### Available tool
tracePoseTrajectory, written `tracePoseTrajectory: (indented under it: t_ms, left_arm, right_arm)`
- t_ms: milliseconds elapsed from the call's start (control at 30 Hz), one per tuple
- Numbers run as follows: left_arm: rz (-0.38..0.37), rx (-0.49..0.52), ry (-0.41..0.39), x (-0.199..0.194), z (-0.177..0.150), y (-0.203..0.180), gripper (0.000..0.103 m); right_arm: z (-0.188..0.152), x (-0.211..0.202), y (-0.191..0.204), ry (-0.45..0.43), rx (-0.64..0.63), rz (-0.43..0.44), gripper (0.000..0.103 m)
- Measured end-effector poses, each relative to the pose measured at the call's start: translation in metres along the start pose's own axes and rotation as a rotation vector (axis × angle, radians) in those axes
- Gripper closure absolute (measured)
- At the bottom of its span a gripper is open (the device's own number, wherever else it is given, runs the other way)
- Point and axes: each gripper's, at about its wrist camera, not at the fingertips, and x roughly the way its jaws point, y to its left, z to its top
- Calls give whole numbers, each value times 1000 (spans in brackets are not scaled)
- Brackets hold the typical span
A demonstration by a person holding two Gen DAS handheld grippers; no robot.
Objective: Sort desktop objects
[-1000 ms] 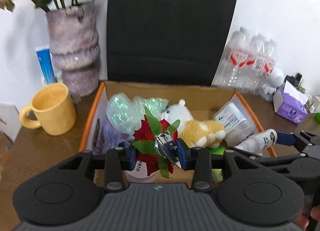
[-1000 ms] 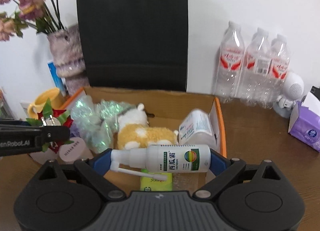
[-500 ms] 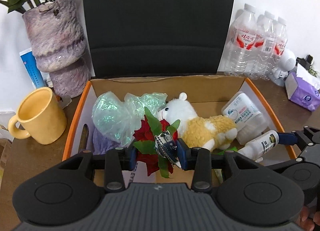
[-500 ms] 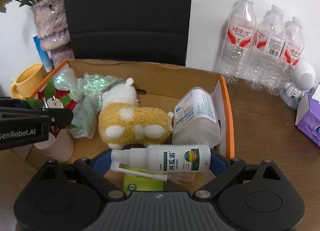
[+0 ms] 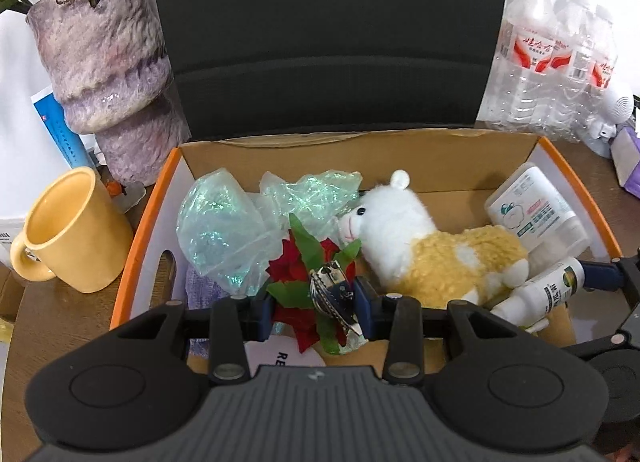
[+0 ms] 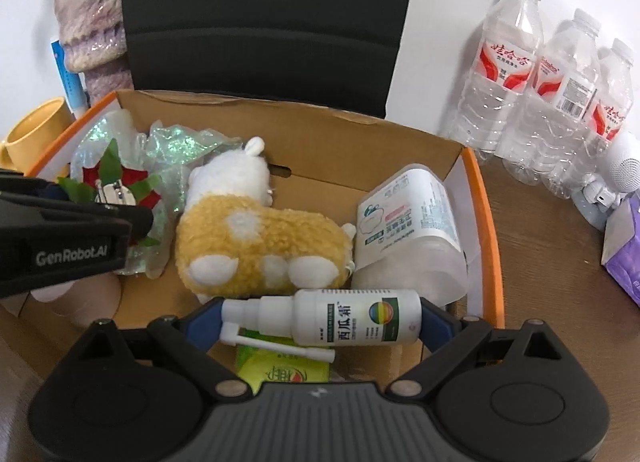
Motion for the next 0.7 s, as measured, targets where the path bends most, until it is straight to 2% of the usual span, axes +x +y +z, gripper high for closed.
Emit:
tracePoseTrajectory:
  t_ms: [100,267,333,467,533,700]
  left_arm:
    - [5,10,-3,1,0,-2,62]
    - [9,3,-13,0,-1,-1,50]
    - [14,-4,-22,-2,-2,0,25]
    - [16,-5,-77,-19,-6,6,16]
    - [19,1,-116,-31,-11,11,0]
    - [18,6,-215,-67,-26,23,0]
  right_arm:
    - [3,3,2,10,-7,-4,6]
    - [2,5,4,12,-10,-7,6]
    - [2,3,3,5,-8,-3,5]
    - [-1,-11,1,-42,-12,-1,1]
    - [-6,-24,1,-74,-13,-2,0]
    - [-22,-59,4,-162,-11,17,0]
